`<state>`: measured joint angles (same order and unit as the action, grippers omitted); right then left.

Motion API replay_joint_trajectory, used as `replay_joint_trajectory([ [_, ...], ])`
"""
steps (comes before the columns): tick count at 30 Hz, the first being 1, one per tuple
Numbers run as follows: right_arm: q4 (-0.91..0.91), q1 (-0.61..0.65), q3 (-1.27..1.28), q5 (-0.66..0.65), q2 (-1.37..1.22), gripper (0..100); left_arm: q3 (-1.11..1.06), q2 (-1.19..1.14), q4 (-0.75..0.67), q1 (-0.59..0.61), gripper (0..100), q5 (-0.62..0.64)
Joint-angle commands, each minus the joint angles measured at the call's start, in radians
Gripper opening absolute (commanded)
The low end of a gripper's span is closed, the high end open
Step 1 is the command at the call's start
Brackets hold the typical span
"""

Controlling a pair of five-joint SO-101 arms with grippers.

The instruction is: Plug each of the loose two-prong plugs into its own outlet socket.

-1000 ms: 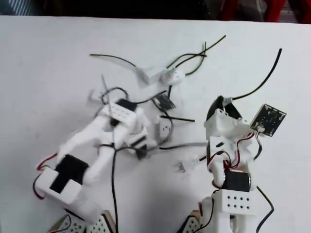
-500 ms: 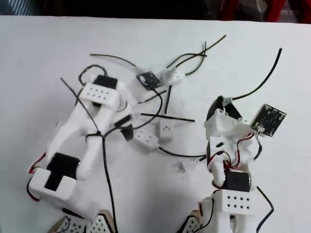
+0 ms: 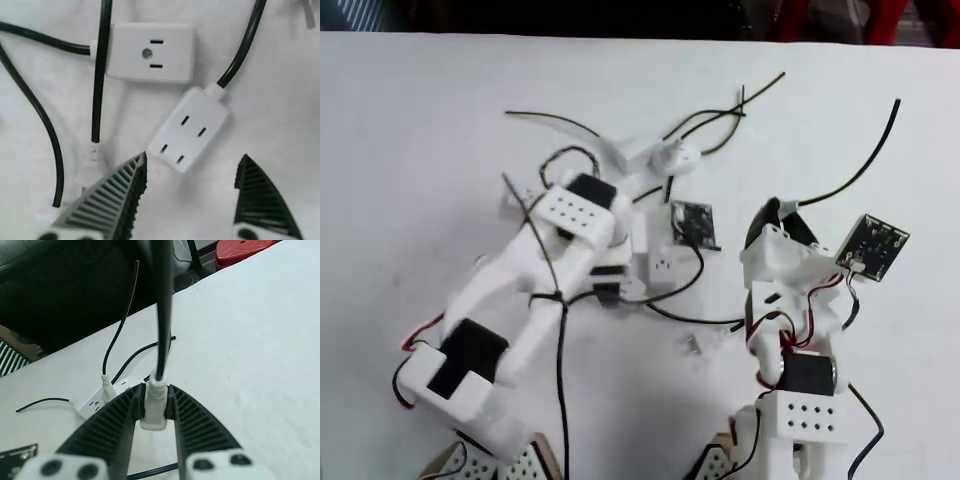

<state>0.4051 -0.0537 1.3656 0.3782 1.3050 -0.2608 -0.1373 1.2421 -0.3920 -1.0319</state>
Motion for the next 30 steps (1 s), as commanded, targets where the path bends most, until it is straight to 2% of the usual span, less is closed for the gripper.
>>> replay_joint_trajectory([
  [1, -0.024, -0.004, -0.009, -0.002, 0.019, 1.7, -0.034, 0.008, -0.104, -0.016, 31, -0.011],
  [5, -0.024, -0.004, -0.009, -0.002, 0.019, 1.7, -0.075, 0.008, -0.167, -0.016, 31, -0.011],
  [14, -0.022, -0.004, -0.009, -0.002, 0.019, 1.8, -0.117, -0.015, -0.166, -0.035, 30, -0.009],
  [23, -0.019, -0.004, -0.008, -0.002, 0.019, 1.8, -0.095, -0.077, -0.16, -0.068, 18, -0.008],
  [30, -0.019, -0.004, -0.008, -0.002, 0.019, 1.8, -0.098, 0.005, -0.106, -0.064, 10, 0.11],
])
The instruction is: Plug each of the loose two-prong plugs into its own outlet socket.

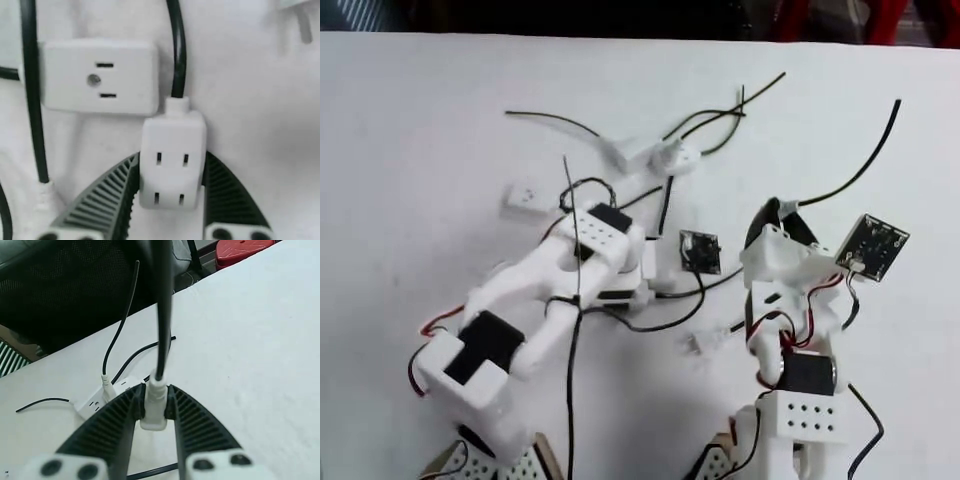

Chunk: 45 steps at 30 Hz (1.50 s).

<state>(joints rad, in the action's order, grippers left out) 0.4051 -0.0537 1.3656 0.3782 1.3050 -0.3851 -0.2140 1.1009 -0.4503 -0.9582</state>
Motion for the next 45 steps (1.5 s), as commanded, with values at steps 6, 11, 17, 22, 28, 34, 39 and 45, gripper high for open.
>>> replay_joint_trajectory([
  [6, -0.019, -0.004, -0.008, -0.002, 0.019, 1.8, 0.025, 0.248, 0.184, -0.001, 6, 0.075],
  [11, -0.018, -0.004, -0.008, -0.002, 0.019, 1.8, 0.002, 0.414, 0.201, 0.062, 6, 0.144],
  [17, -0.018, -0.004, -0.008, -0.002, 0.019, 1.8, -0.11, 0.466, 0.1, 0.173, 6, 0.241],
  [22, -0.018, -0.004, -0.008, -0.002, 0.019, 1.8, -0.203, 0.401, -0.031, 0.251, 6, 0.299],
  [28, -0.016, -0.002, -0.008, -0.002, 0.019, 1.8, -0.21, 0.311, -0.051, 0.262, 9, 0.315],
  [34, -0.016, 0.03, -0.008, -0.002, 0.013, 1.8, -0.21, 0.374, -0.025, 0.285, 31, 0.422],
  [39, -0.015, 0.041, -0.002, -0.003, 0.015, 1.8, -0.216, 0.549, 0.012, 0.326, 31, 0.408],
  [45, 0.001, 0.137, -0.002, -0.106, 0.012, 1.8, -0.221, 0.766, 0.1, 0.404, 31, 0.443],
])
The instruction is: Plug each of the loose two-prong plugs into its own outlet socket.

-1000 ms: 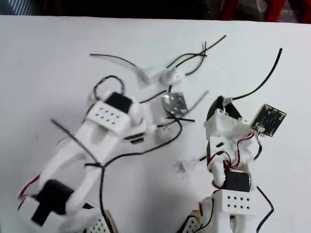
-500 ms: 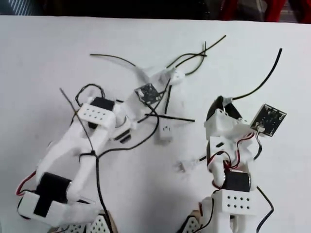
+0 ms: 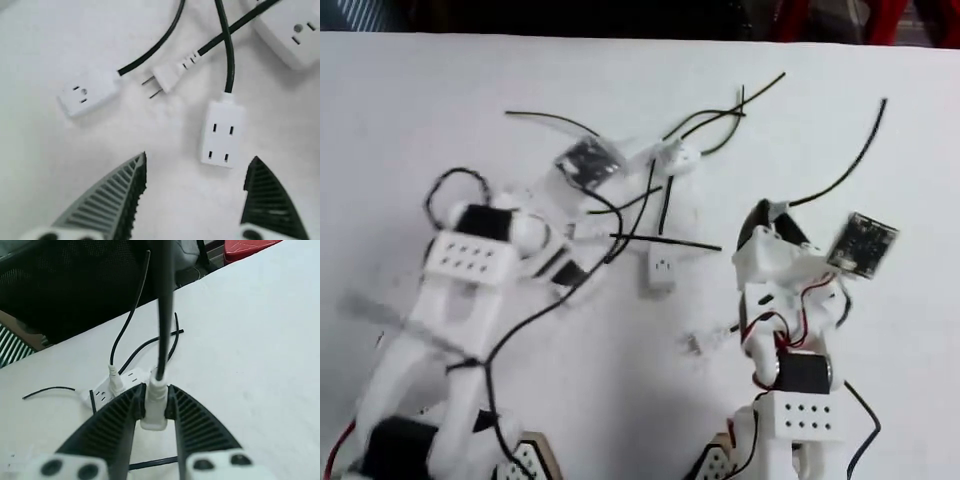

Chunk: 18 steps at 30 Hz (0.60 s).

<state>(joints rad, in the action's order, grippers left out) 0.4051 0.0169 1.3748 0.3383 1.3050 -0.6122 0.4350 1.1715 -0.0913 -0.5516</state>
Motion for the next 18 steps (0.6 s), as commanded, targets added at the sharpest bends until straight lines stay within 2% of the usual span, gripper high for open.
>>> replay_joint_trajectory([
  [1, 0.015, 0.102, -0.012, -0.089, 0.012, 1.8, -0.003, 0.145, 0.031, 0.068, 31, 0.061],
  [6, 0.085, 0.294, -0.017, -0.204, 0.012, 1.8, -0.095, 0.255, 0.015, 0.166, 31, 0.097],
  [11, 0.143, 0.486, -0.02, -0.29, 0.012, 1.8, -0.252, 0.371, -0.11, 0.237, 31, 0.173],
  [18, 0.303, 0.665, -0.121, -0.316, 0.008, 1.7, -0.433, 0.576, -0.222, 0.305, 31, 0.278],
])
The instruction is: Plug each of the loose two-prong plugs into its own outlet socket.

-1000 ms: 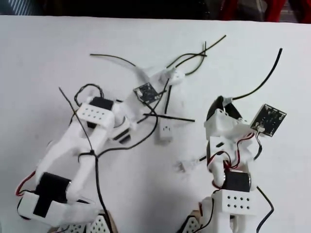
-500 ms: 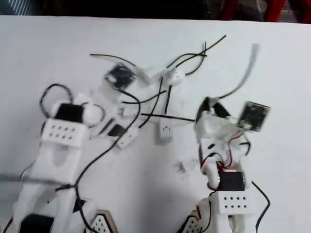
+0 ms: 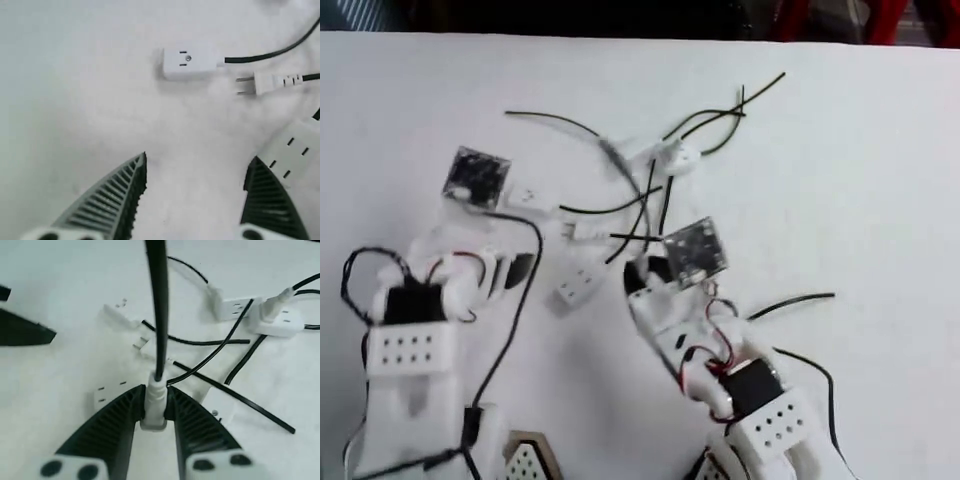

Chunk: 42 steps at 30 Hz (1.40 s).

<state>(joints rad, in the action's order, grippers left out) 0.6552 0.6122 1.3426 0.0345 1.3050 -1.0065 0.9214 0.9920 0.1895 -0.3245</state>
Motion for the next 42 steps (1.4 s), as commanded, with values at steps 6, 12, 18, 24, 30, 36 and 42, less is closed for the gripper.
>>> replay_joint_trajectory([
  [6, 0.16, 0.229, -0.181, -0.014, -0.062, 1.7, -0.169, 0.228, -0.095, 0.028, 31, 0.157],
  [12, 0.136, 0.308, -0.259, -0.063, -0.3, 1.8, -0.206, 0.352, -0.092, 0.028, 31, 0.196],
  [18, 0.062, 0.315, -0.292, -0.06, -0.394, 1.8, -0.204, 0.464, -0.035, 0.018, 31, 0.204],
  [24, 0.059, 0.337, -0.29, -0.06, -0.392, 1.8, -0.206, 0.544, 0.063, -0.133, 31, 0.164],
  [30, 0.061, 0.349, -0.29, -0.06, -0.392, 1.8, -0.204, 0.582, 0.147, -0.254, 31, 0.124],
  [36, 0.061, 0.348, -0.29, -0.06, -0.392, 1.8, -0.204, 0.611, 0.193, -0.311, 31, 0.094],
  [42, 0.061, 0.346, -0.288, -0.06, -0.398, 1.8, -0.209, 0.645, 0.206, -0.332, 31, 0.074],
])
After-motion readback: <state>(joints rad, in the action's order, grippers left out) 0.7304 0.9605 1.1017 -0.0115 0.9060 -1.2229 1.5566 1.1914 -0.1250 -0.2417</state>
